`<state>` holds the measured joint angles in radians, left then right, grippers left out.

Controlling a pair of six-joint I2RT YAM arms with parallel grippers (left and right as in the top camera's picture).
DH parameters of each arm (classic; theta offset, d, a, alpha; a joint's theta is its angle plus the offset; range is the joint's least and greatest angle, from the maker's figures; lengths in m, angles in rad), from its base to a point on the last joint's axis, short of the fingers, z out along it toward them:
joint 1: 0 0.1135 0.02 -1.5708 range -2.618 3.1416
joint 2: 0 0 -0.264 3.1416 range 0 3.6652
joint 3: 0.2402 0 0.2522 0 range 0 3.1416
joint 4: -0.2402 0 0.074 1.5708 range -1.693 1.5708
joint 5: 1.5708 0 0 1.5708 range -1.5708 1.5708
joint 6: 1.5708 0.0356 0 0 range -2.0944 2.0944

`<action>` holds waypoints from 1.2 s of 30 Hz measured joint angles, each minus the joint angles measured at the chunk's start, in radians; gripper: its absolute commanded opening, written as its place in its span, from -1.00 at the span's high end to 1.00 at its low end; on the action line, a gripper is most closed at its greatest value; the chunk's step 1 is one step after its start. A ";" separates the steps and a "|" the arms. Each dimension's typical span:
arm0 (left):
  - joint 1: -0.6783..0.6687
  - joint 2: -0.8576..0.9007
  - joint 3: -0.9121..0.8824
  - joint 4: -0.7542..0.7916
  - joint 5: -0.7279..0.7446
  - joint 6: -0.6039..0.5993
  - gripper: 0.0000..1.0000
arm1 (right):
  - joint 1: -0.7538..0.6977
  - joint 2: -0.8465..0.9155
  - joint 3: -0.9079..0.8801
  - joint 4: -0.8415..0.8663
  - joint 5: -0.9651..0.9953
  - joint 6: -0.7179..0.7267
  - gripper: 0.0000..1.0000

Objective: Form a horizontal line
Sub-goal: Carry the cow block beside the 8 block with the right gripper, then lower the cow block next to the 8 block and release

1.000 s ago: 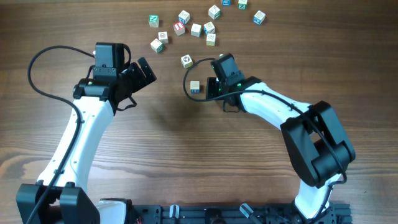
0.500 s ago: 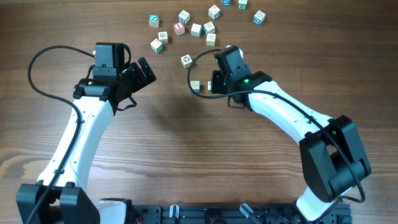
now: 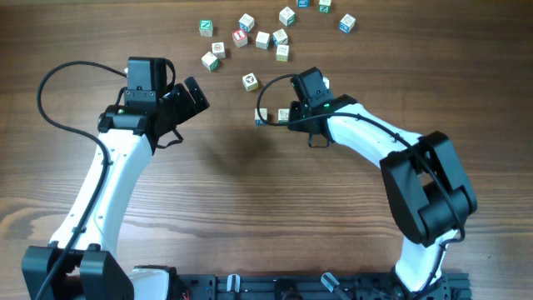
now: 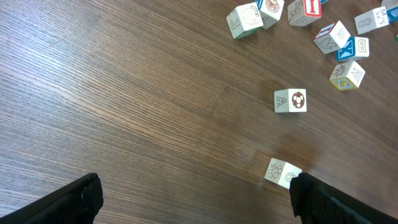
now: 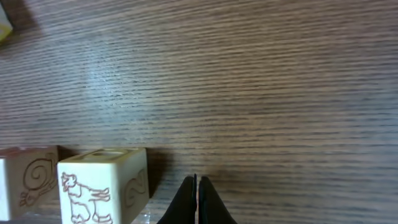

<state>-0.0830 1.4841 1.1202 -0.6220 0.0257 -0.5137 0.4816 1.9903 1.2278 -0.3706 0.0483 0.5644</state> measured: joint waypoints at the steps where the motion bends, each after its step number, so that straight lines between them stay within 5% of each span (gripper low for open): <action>1: 0.000 0.000 0.000 0.000 0.000 0.000 -1.00 | 0.000 0.002 0.000 0.004 -0.006 0.000 0.92; 36: 0.000 0.000 0.000 -0.002 0.000 0.000 -1.00 | 0.000 0.002 0.000 0.114 -0.190 -0.055 0.91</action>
<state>-0.0830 1.4841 1.1202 -0.6239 0.0257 -0.5137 0.4816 1.9919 1.2278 -0.2562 -0.1421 0.5095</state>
